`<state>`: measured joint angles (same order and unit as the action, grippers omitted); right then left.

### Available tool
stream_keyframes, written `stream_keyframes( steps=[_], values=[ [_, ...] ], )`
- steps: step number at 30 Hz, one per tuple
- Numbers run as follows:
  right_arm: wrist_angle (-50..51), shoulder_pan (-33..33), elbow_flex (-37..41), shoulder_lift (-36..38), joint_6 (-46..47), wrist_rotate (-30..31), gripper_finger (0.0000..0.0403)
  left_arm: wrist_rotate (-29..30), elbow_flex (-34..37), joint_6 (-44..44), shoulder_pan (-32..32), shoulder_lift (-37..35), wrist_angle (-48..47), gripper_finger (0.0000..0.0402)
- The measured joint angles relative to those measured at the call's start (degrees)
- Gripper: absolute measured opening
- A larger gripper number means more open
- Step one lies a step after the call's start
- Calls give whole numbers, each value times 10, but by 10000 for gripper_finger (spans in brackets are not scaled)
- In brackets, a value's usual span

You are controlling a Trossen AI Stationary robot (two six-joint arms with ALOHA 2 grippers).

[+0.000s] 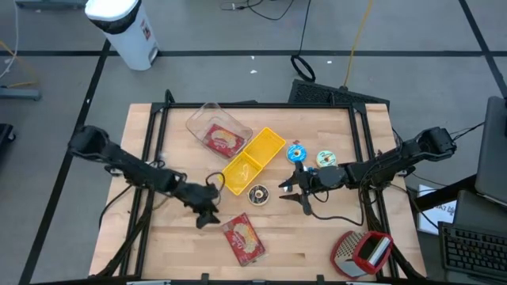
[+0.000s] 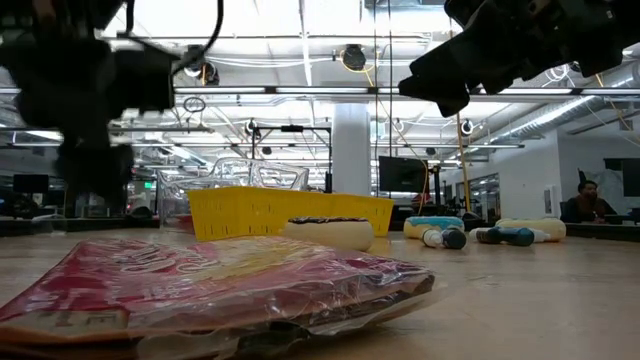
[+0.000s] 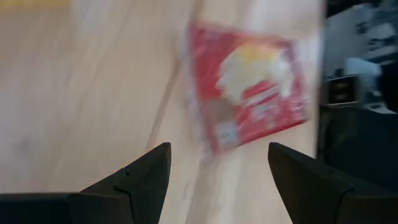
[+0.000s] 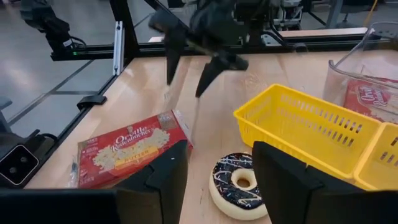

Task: Pick & Place Food Item
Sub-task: Put the red popcorn bag into the transparent bin

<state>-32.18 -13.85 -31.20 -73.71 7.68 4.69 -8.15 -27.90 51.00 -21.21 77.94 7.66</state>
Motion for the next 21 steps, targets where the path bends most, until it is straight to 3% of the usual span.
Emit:
stream_keyframes(
  steps=[7, 13, 21],
  values=[
    [-2, 0, 0, 0, 1, 0, 167, 5, 0, 75, -5, 75, 27, 271],
    [-6, 0, 0, 0, 2, 0, 165, -11, -1, 82, -5, 109, 99, 271],
    [-6, 0, 0, 0, 0, 0, 164, -32, -1, 97, -5, 133, 123, 271]
  ],
)
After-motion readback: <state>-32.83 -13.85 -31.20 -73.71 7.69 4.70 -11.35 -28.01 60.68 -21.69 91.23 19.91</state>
